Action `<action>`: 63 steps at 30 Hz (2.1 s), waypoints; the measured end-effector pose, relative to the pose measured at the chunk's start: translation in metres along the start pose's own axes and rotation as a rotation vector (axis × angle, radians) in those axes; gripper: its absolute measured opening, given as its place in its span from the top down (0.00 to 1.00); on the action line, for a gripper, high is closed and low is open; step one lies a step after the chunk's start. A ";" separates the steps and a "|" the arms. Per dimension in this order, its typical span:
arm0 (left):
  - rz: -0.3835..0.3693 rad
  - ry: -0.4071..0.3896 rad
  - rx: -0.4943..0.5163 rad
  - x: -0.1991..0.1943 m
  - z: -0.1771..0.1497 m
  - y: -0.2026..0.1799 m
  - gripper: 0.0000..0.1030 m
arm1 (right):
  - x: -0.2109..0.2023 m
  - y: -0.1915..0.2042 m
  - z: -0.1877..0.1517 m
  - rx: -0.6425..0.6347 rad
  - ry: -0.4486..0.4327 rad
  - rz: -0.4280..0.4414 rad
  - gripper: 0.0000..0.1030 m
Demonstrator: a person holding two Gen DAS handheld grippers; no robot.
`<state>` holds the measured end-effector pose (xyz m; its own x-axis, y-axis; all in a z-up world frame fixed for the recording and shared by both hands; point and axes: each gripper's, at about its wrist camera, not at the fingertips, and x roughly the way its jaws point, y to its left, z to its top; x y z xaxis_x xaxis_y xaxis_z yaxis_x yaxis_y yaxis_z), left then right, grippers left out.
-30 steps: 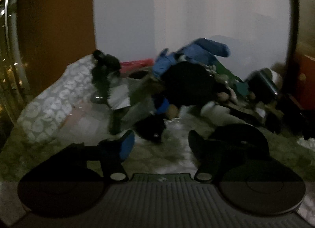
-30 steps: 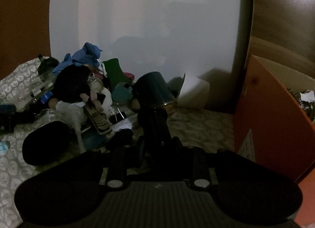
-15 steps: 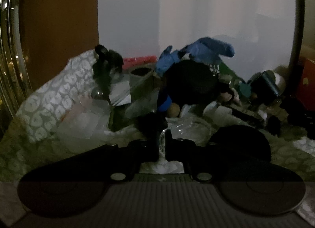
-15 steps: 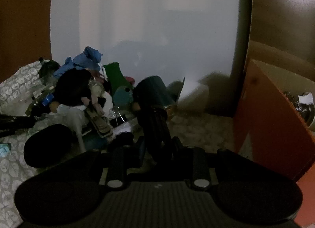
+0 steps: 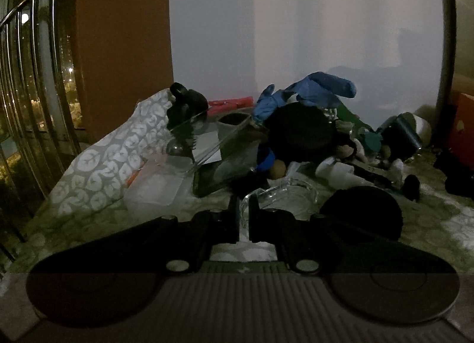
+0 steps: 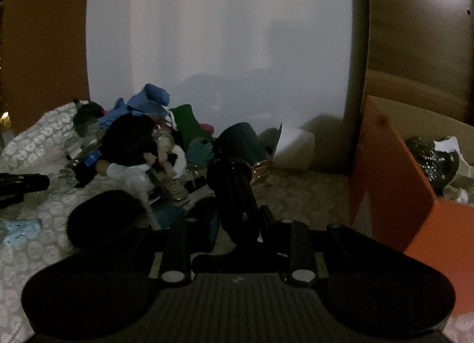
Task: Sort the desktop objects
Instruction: 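Grasp the clear plastic piece with the left gripper while the right grasps the black cylinder, then lift both items and carry them toward the orange box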
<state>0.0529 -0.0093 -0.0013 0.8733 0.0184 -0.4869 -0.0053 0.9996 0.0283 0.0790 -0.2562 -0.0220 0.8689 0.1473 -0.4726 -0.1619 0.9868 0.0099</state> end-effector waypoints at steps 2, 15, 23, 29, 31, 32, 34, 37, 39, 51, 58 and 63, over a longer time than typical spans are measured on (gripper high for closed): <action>-0.006 -0.011 0.005 -0.007 0.001 -0.004 0.92 | -0.007 0.004 -0.001 0.005 -0.006 0.005 0.74; -0.055 -0.071 0.053 -0.044 0.000 -0.035 0.92 | -0.056 0.010 -0.015 0.065 -0.053 0.028 0.74; -0.080 -0.110 0.076 -0.065 0.003 -0.055 0.92 | -0.088 -0.002 -0.020 0.106 -0.111 0.033 0.74; -0.109 -0.137 0.100 -0.077 0.005 -0.072 0.92 | -0.109 -0.011 -0.027 0.132 -0.152 0.036 0.74; -0.117 -0.144 0.108 -0.080 0.006 -0.078 0.92 | -0.116 -0.015 -0.028 0.140 -0.164 0.033 0.74; -0.121 -0.148 0.111 -0.082 0.006 -0.080 0.92 | -0.119 -0.016 -0.029 0.143 -0.170 0.031 0.74; -0.129 -0.154 0.118 -0.085 0.006 -0.086 0.92 | -0.125 -0.020 -0.030 0.152 -0.179 0.027 0.74; -0.143 -0.163 0.130 -0.091 0.006 -0.094 0.92 | -0.138 -0.028 -0.034 0.166 -0.195 0.016 0.74; -0.153 -0.169 0.137 -0.095 0.006 -0.100 0.92 | -0.142 -0.030 -0.035 0.170 -0.201 0.013 0.74; -0.225 -0.219 0.186 -0.118 0.008 -0.137 0.92 | -0.178 -0.063 -0.046 0.219 -0.267 -0.043 0.74; -0.274 -0.223 0.210 -0.126 0.006 -0.162 0.92 | -0.194 -0.081 -0.056 0.240 -0.278 -0.079 0.74; -0.306 -0.220 0.227 -0.127 0.005 -0.181 0.92 | -0.202 -0.097 -0.061 0.255 -0.279 -0.113 0.74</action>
<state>-0.0549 -0.1922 0.0604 0.9009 -0.3074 -0.3063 0.3555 0.9276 0.1147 -0.1095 -0.3859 0.0186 0.9741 0.0146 -0.2256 0.0333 0.9778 0.2071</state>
